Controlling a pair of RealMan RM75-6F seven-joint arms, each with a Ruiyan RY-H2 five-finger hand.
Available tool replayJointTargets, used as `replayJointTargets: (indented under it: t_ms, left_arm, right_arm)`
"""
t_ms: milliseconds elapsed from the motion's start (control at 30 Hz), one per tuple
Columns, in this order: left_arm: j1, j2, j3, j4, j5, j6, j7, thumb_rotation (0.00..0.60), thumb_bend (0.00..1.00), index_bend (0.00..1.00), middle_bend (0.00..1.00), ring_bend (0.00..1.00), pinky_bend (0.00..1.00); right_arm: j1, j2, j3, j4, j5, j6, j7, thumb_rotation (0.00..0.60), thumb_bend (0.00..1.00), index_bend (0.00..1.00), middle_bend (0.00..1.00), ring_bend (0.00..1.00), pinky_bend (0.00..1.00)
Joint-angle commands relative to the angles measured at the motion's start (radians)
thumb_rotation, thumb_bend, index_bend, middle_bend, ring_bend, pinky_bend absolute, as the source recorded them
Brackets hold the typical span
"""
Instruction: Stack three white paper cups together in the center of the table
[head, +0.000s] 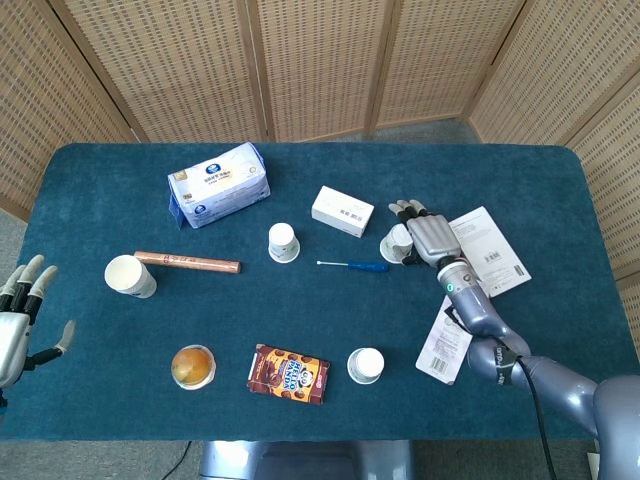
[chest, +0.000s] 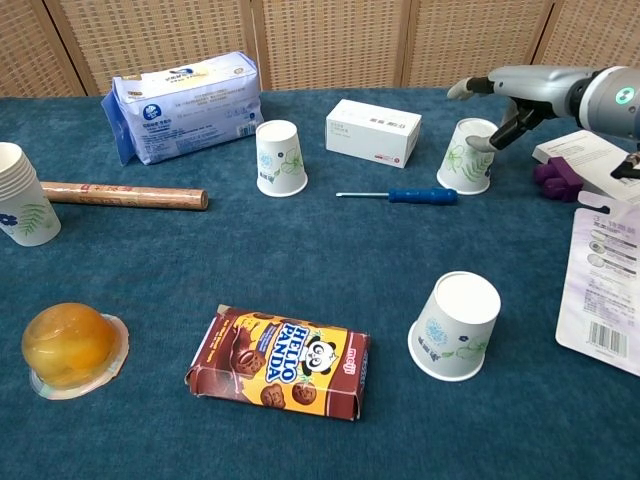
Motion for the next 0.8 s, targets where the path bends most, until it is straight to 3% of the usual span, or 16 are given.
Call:
replayJointTargets:
  t_ms: [33, 200, 367, 533, 667, 800]
  left_arm:
    - [0.002, -0.001, 0.0, 0.002, -0.001, 0.002, -0.002, 0.293, 0.47, 0.0, 0.0, 0.0, 0.2]
    - [0.007, 0.0, 0.0, 0.011, -0.006, 0.005, -0.012, 0.292, 0.47, 0.0, 0.0, 0.0, 0.2]
    - [0.011, -0.002, 0.0, 0.02, -0.008, 0.01, -0.022, 0.293, 0.47, 0.0, 0.0, 0.0, 0.2]
    - [0.014, -0.004, 0.0, 0.03, -0.012, 0.009, -0.031, 0.294, 0.47, 0.0, 0.0, 0.0, 0.2]
    - [0.015, -0.005, -0.001, 0.034, -0.014, 0.009, -0.037, 0.293, 0.47, 0.0, 0.0, 0.0, 0.2]
    - [0.014, -0.008, -0.002, 0.04, -0.012, 0.009, -0.043, 0.291, 0.47, 0.0, 0.0, 0.0, 0.2]
  right_arm:
    - [0.005, -0.012, -0.004, 0.012, 0.007, -0.007, -0.003, 0.424, 0.49, 0.0, 0.0, 0.0, 0.32]
    - [0.009, -0.038, -0.012, 0.044, 0.015, -0.013, -0.006, 0.468, 0.49, 0.0, 0.0, 0.0, 0.34]
    - [0.012, -0.069, -0.007, 0.077, 0.019, -0.001, 0.002, 0.597, 0.46, 0.0, 0.0, 0.0, 0.45]
    - [0.018, -0.089, -0.004, 0.099, 0.03, -0.008, -0.001, 0.6, 0.42, 0.0, 0.03, 0.01, 0.54]
    - [0.02, -0.1, -0.003, 0.107, 0.033, -0.008, -0.002, 0.6, 0.39, 0.0, 0.11, 0.11, 0.62]
    - [0.021, -0.109, 0.0, 0.112, 0.035, 0.0, -0.004, 0.6, 0.37, 0.07, 0.19, 0.18, 0.67]
